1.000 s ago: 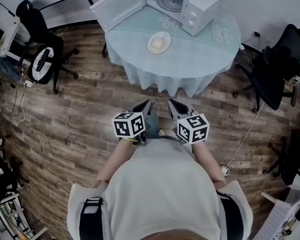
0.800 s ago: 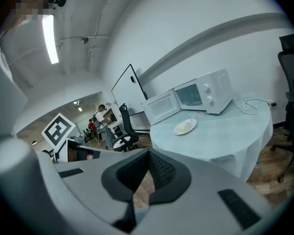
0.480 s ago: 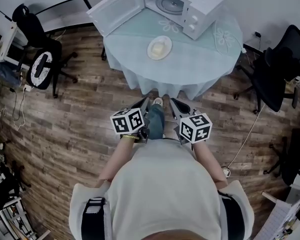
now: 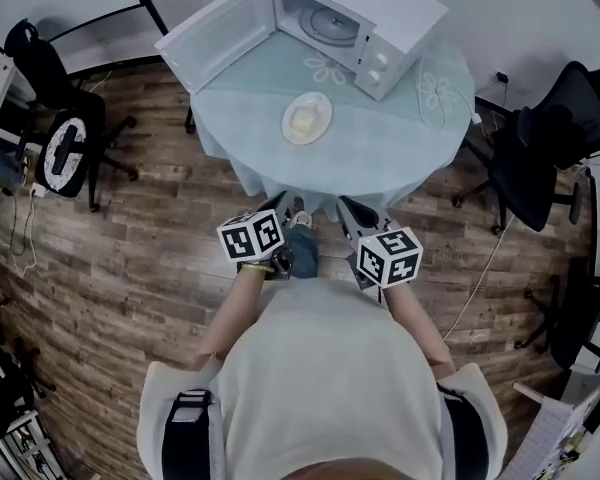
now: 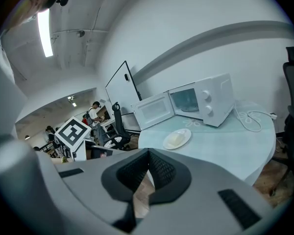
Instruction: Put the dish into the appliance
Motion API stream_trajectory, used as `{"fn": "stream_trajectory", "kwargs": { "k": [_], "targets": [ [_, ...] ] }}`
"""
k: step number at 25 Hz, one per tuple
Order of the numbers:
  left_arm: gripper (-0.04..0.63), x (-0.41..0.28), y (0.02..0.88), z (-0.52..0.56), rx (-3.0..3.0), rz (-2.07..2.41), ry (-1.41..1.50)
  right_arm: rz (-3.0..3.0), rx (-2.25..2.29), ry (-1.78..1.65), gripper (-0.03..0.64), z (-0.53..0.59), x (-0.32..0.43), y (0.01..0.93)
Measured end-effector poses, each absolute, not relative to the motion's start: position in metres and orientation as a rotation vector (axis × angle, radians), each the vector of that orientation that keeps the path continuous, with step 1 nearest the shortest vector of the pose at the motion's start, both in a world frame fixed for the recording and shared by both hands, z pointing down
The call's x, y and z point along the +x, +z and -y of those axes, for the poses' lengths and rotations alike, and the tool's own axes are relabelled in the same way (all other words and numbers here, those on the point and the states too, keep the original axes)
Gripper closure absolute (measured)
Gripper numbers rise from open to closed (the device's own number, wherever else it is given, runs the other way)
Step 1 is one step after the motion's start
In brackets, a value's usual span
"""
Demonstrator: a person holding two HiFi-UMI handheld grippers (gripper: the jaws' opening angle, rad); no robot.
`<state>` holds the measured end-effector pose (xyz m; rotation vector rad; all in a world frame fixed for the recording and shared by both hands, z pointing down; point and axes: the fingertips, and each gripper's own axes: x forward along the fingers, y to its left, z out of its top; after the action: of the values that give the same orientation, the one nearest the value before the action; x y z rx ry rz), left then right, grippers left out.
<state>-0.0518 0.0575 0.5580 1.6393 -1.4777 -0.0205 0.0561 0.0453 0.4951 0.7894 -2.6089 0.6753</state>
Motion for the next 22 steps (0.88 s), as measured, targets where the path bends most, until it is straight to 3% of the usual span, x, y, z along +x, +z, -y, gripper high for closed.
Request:
{"fn": "stream_trajectory", "kwargs": {
  "k": [22],
  "targets": [
    [0.588,-0.105,0.632,0.064,1.444,1.324,-0.052,2.567,0.854,0.669,0.611,0.073,0.01,0.498]
  ]
}}
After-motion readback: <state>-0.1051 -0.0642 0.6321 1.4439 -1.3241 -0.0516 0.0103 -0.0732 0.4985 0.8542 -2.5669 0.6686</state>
